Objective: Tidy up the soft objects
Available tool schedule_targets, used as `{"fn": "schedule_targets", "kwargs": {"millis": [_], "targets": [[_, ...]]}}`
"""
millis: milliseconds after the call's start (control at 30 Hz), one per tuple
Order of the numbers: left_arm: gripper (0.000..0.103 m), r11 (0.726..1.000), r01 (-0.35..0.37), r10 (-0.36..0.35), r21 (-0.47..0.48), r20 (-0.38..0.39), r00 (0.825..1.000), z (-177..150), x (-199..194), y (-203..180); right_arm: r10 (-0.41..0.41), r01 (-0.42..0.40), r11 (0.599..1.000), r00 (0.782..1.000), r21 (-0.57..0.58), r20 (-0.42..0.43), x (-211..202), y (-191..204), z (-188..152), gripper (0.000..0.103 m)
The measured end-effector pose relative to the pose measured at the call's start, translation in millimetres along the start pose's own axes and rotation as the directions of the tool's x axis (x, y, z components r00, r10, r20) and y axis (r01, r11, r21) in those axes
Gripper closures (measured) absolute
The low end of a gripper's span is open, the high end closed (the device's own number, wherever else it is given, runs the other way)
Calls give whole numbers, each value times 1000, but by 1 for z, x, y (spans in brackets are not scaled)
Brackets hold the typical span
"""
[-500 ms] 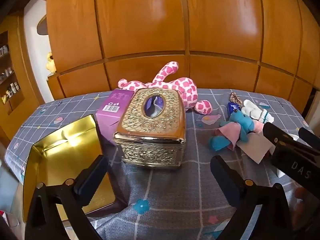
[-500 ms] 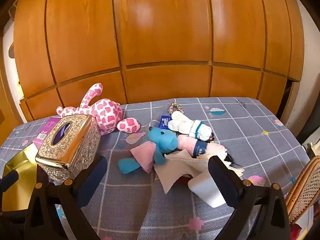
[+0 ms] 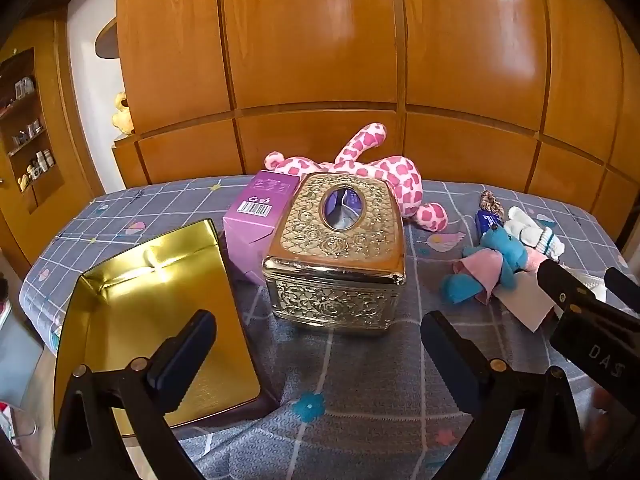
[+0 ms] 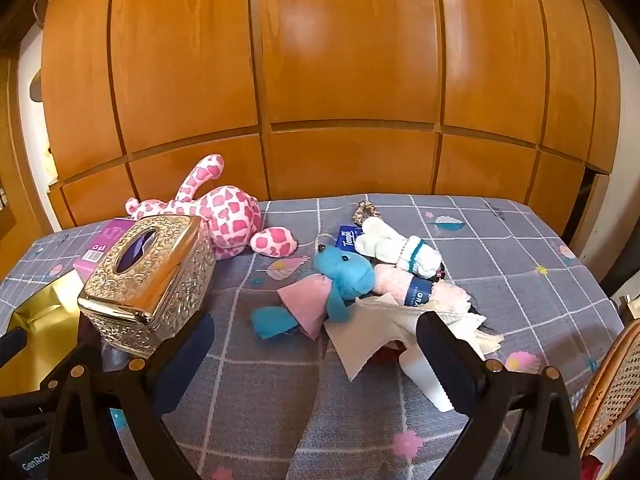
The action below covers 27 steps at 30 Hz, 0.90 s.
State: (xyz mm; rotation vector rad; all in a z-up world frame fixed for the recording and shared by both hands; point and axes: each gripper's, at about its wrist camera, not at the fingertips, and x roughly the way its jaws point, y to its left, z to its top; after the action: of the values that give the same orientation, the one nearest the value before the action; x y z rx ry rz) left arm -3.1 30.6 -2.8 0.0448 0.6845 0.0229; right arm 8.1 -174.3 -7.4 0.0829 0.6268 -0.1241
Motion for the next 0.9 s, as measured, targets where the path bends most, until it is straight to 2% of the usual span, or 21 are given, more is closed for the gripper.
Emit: {"fn": "schedule_targets", "kwargs": {"millis": [900], "targets": [[1, 1000, -16, 16, -9, -3, 1000, 0, -5, 2, 12, -11, 1000, 1000, -6, 11, -4, 0, 1, 0]]}}
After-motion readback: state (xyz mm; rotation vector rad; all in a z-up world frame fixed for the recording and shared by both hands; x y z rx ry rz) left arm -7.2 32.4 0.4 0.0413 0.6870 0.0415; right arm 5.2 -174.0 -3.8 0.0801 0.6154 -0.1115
